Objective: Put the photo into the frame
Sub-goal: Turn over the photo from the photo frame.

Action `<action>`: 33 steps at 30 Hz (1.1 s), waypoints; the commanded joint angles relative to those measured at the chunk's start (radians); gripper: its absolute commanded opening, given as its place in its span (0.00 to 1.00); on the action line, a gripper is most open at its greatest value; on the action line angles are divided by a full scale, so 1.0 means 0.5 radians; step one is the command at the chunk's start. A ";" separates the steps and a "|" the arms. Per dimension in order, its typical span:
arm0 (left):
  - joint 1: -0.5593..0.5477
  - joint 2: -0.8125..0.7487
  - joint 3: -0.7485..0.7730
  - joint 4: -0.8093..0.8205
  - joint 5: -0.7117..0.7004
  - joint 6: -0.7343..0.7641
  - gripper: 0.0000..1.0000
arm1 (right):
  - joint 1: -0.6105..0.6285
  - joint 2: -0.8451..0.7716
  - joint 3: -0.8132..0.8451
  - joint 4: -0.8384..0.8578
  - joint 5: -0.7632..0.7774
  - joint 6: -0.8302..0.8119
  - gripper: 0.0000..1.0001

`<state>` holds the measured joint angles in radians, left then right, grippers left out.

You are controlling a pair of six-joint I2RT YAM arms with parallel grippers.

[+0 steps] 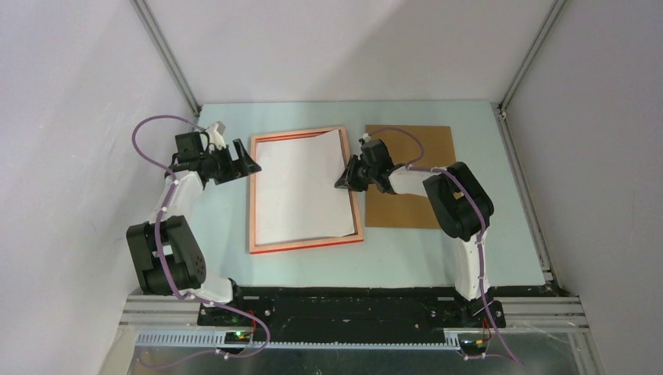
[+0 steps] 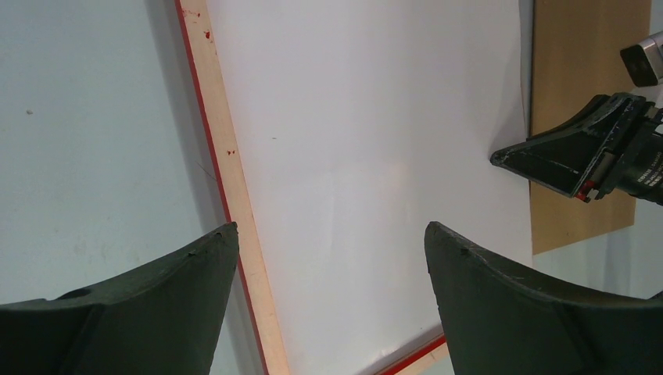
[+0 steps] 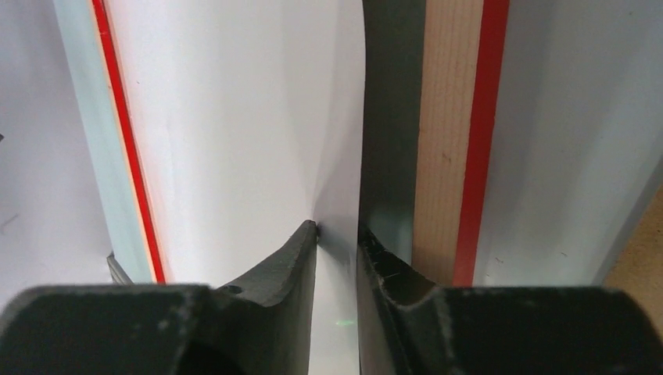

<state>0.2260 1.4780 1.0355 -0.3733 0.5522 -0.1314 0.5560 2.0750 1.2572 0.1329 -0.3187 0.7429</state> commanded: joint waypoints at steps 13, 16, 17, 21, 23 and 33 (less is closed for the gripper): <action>0.018 -0.069 0.004 0.065 0.036 -0.001 0.93 | 0.023 -0.117 0.054 -0.093 0.119 -0.127 0.17; 0.017 -0.068 0.003 0.067 0.038 -0.001 0.93 | 0.026 -0.116 0.054 -0.092 0.121 -0.132 0.18; 0.017 -0.066 0.003 0.066 0.040 -0.001 0.93 | 0.026 -0.114 0.054 -0.088 0.118 -0.137 0.21; 0.018 -0.061 0.000 0.066 0.045 -0.001 0.93 | 0.030 -0.099 0.073 -0.093 0.114 -0.158 0.28; 0.017 -0.066 -0.002 0.066 0.046 -0.001 0.93 | 0.032 -0.091 0.095 -0.113 0.116 -0.168 0.30; 0.017 -0.079 -0.006 0.064 0.041 0.005 0.93 | 0.057 -0.084 0.158 -0.187 0.142 -0.208 0.37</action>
<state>0.2260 1.4769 1.0355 -0.3679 0.5537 -0.1314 0.5751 2.0678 1.2968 0.0555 -0.2733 0.6689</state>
